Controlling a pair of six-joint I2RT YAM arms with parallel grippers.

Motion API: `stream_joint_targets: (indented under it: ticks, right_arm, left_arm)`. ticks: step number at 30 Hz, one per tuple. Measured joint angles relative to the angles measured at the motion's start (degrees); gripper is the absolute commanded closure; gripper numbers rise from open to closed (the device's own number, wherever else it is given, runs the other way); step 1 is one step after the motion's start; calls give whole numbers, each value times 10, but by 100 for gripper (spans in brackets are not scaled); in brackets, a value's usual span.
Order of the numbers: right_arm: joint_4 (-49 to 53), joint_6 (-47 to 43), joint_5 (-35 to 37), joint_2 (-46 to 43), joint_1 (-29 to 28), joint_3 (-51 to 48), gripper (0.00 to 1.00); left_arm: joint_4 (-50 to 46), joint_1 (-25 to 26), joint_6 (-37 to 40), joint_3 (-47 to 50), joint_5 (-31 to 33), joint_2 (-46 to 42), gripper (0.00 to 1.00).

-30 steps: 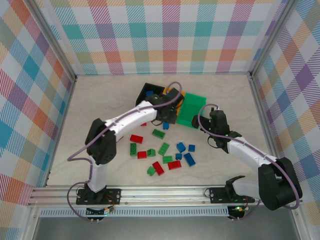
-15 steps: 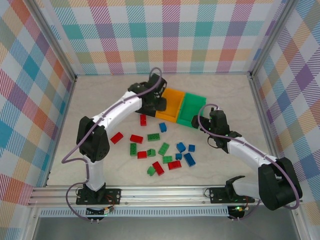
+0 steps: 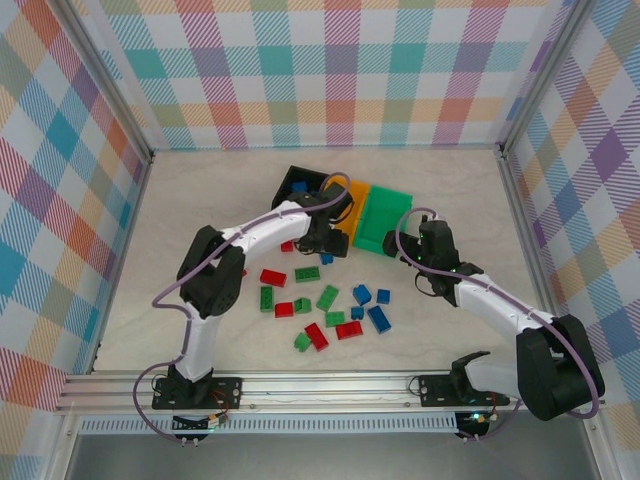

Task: Sort the legos into containers by color
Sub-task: Pick up the lego from the center of the table.

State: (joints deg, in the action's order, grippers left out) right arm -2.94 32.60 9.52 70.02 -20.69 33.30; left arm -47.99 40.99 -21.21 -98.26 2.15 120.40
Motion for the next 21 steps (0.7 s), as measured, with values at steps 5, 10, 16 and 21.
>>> stream_joint_targets:
  ticks: [5,10,16,21]
  right_arm:
    - [0,0,0,0,0,0,1]
    - [0,0,-2,0,0,0,1]
    - [0,0,-2,0,0,0,1]
    - [0,0,-2,0,0,0,1]
  left_arm:
    - [-17,4,0,-24,4,44,48]
    - [-20,5,-1,-24,7,47,74]
    - [-30,5,0,-12,41,8,78]
    - [-40,-16,15,-26,78,-68,77]
